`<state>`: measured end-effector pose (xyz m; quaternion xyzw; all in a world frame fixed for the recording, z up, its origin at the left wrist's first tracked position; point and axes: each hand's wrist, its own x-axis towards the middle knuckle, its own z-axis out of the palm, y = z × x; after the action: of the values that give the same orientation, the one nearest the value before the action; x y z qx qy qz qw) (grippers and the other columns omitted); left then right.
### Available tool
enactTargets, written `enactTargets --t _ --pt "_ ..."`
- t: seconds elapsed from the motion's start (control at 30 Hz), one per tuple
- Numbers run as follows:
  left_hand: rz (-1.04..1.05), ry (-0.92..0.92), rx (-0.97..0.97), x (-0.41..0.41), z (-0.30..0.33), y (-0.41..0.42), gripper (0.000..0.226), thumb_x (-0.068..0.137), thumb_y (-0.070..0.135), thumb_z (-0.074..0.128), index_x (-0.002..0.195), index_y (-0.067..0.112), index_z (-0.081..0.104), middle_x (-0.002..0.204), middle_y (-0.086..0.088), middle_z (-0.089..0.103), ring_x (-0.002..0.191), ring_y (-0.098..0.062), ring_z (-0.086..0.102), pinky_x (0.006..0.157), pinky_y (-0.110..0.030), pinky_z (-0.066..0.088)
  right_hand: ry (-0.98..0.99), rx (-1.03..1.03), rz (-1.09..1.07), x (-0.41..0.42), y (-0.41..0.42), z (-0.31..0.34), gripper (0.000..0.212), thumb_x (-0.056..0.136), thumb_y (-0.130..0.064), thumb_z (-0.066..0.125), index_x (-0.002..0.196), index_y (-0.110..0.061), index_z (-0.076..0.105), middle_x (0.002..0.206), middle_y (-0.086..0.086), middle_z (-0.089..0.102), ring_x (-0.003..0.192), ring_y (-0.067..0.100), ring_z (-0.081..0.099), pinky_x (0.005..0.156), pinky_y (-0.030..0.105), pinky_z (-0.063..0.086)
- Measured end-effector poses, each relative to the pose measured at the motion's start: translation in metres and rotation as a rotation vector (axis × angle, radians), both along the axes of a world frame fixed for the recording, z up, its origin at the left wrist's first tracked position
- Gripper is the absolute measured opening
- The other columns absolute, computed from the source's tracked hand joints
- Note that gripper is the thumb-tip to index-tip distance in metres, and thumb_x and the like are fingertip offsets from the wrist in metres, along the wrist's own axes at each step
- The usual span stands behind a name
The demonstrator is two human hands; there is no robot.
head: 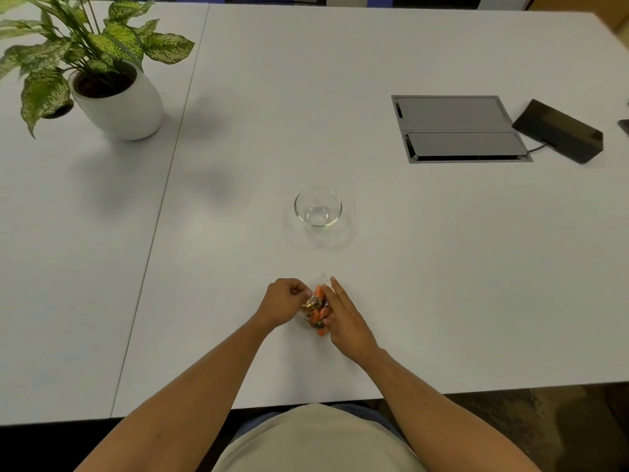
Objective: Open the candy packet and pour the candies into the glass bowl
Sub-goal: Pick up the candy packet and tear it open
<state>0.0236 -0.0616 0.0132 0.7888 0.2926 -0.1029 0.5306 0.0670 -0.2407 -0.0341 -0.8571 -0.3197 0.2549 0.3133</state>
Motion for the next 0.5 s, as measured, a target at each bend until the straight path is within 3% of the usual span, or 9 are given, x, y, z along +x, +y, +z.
enactTargets --t 0.13,0.27,0.37,0.5 --pt "0.044 -0.018 -0.091 0.000 0.014 0.003 0.009 0.085 0.016 0.071 0.080 0.011 0.075 0.071 -0.002 0.071 0.062 -0.010 0.066 0.051 -0.019 0.049 -0.011 0.142 -0.221 -0.002 0.007 0.015 0.053 0.086 -0.008 0.066 0.136 -0.017 0.051 0.151 0.001 0.039 0.137 0.014 0.039 0.105 0.023 0.037" --pt "0.056 -0.043 -0.152 0.001 0.025 0.004 0.009 0.082 0.015 0.074 0.074 0.012 0.076 0.071 -0.005 0.074 0.067 -0.012 0.066 0.055 -0.022 0.050 0.213 0.315 -0.502 0.002 0.024 0.038 0.005 0.091 -0.023 0.067 0.093 -0.018 0.068 0.099 -0.003 0.068 0.088 0.013 0.065 0.074 0.018 0.051" --pt "0.052 -0.056 -0.136 0.003 0.029 0.000 0.014 0.081 0.013 0.073 0.068 0.009 0.072 0.069 -0.010 0.072 0.062 -0.015 0.063 0.058 -0.024 0.050 0.433 0.281 -0.574 0.009 0.036 0.051 0.030 0.093 -0.040 0.063 0.082 -0.013 0.069 0.076 0.000 0.075 0.069 0.018 0.072 0.065 0.026 0.060" --pt "0.051 -0.057 -0.083 0.002 0.028 -0.003 0.017 0.077 0.007 0.075 0.063 0.012 0.068 0.060 -0.001 0.067 0.051 -0.005 0.061 0.057 -0.021 0.049 0.528 0.286 -0.586 0.014 0.039 0.057 0.027 0.093 -0.030 0.066 0.080 -0.007 0.070 0.071 0.000 0.076 0.063 0.019 0.075 0.063 0.030 0.062"
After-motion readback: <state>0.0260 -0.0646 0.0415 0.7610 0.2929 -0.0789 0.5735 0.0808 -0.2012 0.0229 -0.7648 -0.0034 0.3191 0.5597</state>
